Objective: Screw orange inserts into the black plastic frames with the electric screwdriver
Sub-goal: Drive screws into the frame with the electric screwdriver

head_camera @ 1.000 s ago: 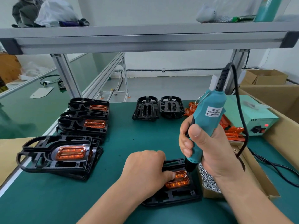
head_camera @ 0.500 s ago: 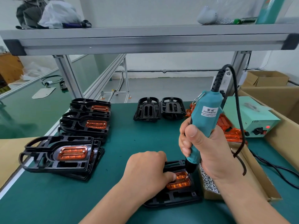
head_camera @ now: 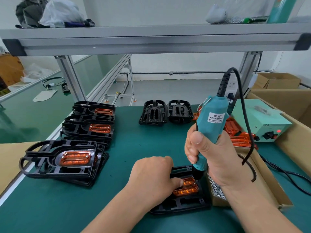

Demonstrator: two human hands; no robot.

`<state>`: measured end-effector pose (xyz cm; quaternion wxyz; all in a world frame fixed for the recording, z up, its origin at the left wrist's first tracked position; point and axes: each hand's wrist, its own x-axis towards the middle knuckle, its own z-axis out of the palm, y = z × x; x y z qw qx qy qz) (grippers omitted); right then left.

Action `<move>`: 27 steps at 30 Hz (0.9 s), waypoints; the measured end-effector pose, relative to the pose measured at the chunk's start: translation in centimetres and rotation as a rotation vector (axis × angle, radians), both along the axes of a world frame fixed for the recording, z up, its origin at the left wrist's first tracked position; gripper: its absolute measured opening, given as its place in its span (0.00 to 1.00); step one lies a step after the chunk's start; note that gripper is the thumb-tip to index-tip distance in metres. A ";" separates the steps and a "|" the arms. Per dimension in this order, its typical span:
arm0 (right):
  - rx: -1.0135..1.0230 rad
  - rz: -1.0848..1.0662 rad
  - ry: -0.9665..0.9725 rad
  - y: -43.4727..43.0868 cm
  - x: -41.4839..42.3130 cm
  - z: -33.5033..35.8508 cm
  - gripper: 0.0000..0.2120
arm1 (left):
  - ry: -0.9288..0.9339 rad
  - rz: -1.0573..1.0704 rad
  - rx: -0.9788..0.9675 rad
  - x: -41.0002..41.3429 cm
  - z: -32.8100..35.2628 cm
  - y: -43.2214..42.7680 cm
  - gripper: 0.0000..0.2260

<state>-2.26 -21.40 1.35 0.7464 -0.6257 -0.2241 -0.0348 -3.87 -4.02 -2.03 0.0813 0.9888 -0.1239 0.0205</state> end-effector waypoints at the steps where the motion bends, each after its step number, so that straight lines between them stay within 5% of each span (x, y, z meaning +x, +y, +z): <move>1: -0.001 0.011 0.001 0.0 0.0 -0.1 0.24 | 0.003 0.001 0.000 0.0 0.0 0.0 0.21; 27: 0.066 0.151 -0.070 -1.0 -0.1 -0.6 0.21 | 0.029 0.006 0.019 0.0 0.1 -0.4 0.21</move>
